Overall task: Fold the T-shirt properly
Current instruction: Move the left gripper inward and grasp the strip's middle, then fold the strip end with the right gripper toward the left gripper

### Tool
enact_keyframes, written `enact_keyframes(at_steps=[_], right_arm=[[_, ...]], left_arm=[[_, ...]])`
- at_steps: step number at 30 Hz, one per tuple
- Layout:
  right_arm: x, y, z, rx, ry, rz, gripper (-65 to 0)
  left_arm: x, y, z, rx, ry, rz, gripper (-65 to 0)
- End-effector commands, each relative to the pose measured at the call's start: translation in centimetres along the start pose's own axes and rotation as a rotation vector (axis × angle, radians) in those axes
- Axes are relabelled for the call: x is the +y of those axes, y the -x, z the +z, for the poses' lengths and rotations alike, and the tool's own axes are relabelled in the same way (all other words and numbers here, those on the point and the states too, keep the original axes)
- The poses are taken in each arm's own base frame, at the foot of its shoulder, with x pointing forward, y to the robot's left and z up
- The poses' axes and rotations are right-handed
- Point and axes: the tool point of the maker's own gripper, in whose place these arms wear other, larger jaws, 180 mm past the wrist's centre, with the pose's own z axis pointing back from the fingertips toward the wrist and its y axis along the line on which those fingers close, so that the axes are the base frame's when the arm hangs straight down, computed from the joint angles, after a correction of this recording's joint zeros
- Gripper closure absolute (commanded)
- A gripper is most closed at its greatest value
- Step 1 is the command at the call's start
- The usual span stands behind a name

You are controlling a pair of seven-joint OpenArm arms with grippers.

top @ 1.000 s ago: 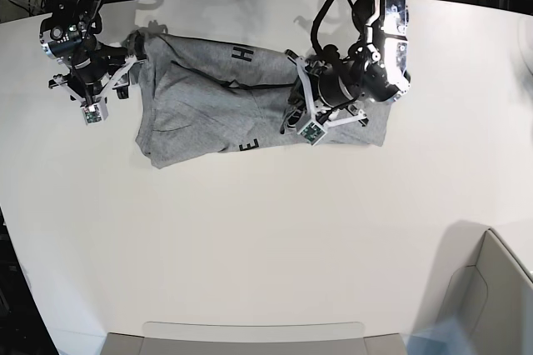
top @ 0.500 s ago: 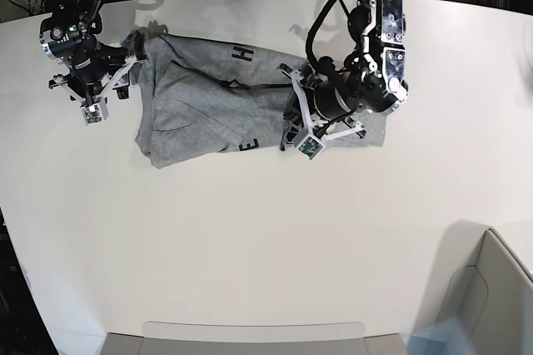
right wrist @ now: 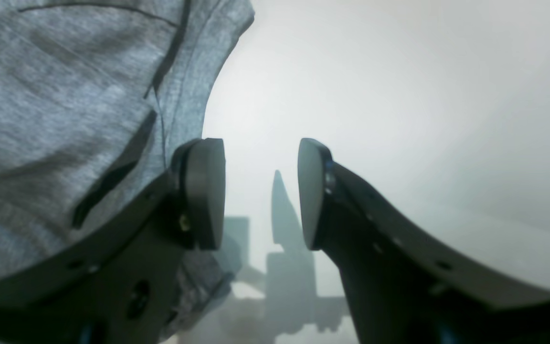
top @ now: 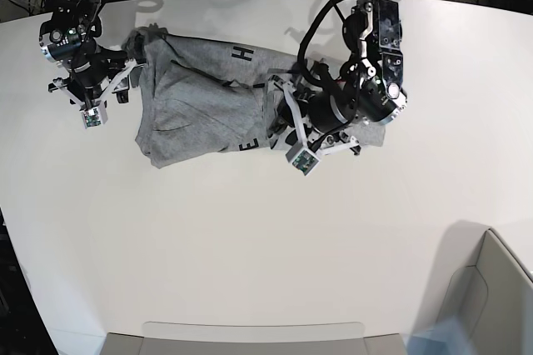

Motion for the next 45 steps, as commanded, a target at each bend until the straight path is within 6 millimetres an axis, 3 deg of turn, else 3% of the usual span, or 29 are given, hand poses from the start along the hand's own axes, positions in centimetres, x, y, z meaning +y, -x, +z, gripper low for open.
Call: enact_keyframes(at_steps=[1, 5, 7, 15, 19, 23, 27, 33, 40, 45], right_arm=[[-0.4, -1.4, 0.4, -0.05, 0.009, 0.008, -25.4], [-0.4, -2.6, 0.3, -0.081, 0.011, -0.008, -25.3], [-0.2, -3.2, 0.3, -0.099, 0.01, -0.017, -25.3], [2.0, -5.1, 0.7, -0.205, -0.134, -0.113, -25.4], [4.5, -6.5, 1.9, -0.325, -0.339, -0.119, -25.5], [5.2, -6.8, 2.3, -0.39, -0.447, -0.209, -25.5], [3.8, -5.3, 1.3, -0.4, -0.485, -0.369, -25.5], [1.4, -0.8, -1.2, -0.337, -0.517, -0.605, -25.4], [3.1, 1.8, -3.4, -0.255, -0.579, -0.662, -25.4], [3.5, 2.1, -4.4, -0.233, -0.597, -0.695, -25.3]], left_arm=[[-0.1, -1.8, 0.7, -0.066, -0.005, -0.019, -13.8], [0.0, -2.3, 1.6, -0.086, -0.025, -0.039, -4.0], [0.7, -1.7, 1.8, -0.066, -0.042, -0.052, 0.0], [1.9, 4.9, 2.5, 0.095, -0.061, -0.05, 0.0], [1.9, 6.1, 2.4, 0.126, -0.056, -0.04, 0.0], [1.8, 6.4, 2.2, 0.135, -0.05, -0.034, 0.0], [1.8, 6.5, 2.2, 0.137, -0.049, -0.037, 0.0], [1.1, 7.2, 2.1, 0.151, -0.034, -0.03, 0.0], [1.2, 7.3, 2.1, 0.154, -0.035, -0.031, 0.0], [1.2, 7.2, 2.1, 0.153, -0.034, -0.03, 0.0]])
